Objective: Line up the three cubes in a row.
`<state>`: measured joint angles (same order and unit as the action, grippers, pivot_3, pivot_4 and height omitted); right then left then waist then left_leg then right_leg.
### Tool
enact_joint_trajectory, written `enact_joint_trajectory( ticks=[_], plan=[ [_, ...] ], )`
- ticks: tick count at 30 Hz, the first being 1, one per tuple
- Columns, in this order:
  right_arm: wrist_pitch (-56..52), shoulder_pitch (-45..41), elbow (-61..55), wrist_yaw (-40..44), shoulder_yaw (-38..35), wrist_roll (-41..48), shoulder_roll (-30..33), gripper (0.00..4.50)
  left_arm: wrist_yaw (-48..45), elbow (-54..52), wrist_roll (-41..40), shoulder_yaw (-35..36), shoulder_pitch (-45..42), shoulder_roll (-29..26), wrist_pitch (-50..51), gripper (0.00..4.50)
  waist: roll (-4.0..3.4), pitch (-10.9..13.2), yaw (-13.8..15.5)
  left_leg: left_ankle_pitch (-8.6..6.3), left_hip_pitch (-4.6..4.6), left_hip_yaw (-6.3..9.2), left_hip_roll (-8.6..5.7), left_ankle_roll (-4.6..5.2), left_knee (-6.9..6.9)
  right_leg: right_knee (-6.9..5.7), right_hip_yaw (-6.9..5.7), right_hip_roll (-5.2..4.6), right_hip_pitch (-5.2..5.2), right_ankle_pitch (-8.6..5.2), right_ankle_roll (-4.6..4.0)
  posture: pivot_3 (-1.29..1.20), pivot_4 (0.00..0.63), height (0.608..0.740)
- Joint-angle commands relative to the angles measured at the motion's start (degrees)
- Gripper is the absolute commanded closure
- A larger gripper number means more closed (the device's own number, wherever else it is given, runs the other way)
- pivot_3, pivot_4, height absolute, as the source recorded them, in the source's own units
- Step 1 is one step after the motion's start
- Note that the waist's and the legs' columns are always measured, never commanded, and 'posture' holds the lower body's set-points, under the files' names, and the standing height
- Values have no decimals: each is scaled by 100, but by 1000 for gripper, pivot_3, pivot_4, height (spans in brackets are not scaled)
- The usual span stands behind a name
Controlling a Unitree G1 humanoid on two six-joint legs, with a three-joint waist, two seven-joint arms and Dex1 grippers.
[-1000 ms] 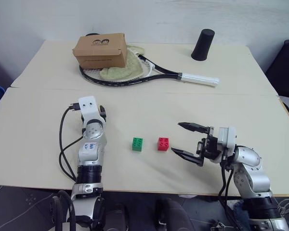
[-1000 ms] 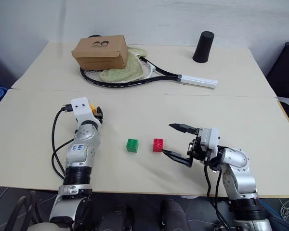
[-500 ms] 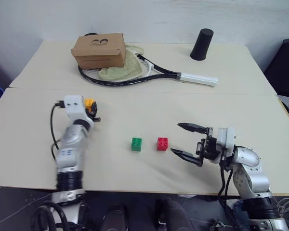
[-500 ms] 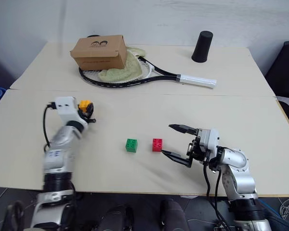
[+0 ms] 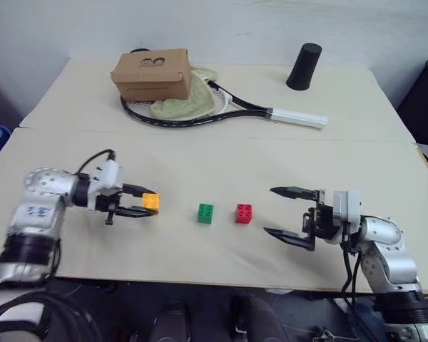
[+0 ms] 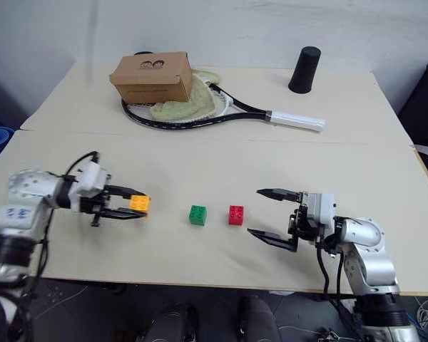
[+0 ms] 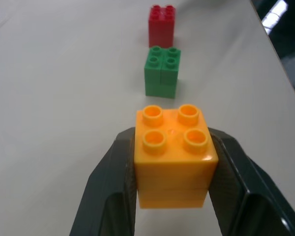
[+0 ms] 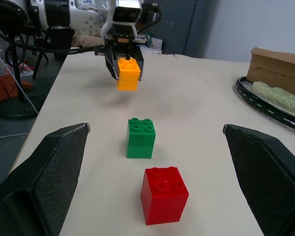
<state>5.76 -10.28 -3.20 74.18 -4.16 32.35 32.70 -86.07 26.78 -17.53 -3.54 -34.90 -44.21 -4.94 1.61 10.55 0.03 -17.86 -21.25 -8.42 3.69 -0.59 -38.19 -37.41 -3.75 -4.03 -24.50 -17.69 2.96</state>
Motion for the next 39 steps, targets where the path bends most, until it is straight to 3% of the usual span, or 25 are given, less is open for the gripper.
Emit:
enact_joint_trajectory(
  ticks=[1,8,15,24,39],
  plan=[
    [-43,153,-318,-36,-242,134,147,0,-632,1021,308,-274,-401,180,-901,2954,0,0,-21,0,-2,-1,1,0,-2,2,1,1,-1,0,1,0,150,740],
    [-169,604,-773,-284,-447,175,223,0,-643,2190,353,-607,-859,475,-1640,2954,1,1,-43,0,4,-7,7,-11,-4,-4,6,-2,-6,0,-1,0,150,740],
    [-225,750,-930,-401,-554,182,265,0,-643,2371,110,-1073,-943,384,-1632,2954,1,0,-20,1,5,-3,9,-5,-7,-9,5,-4,-3,0,0,0,150,740],
    [-178,639,-808,-408,-525,153,245,0,-643,2688,109,-977,-995,176,-1939,310,2,1,-25,1,3,-3,9,-5,-7,-8,6,4,-5,0,0,0,150,740],
    [-251,470,-612,-185,-331,166,204,0,-354,2447,106,-196,-639,62,-1582,310,1,1,-36,0,2,-3,13,-4,-6,-8,6,20,-6,0,0,0,150,740]
  ],
)
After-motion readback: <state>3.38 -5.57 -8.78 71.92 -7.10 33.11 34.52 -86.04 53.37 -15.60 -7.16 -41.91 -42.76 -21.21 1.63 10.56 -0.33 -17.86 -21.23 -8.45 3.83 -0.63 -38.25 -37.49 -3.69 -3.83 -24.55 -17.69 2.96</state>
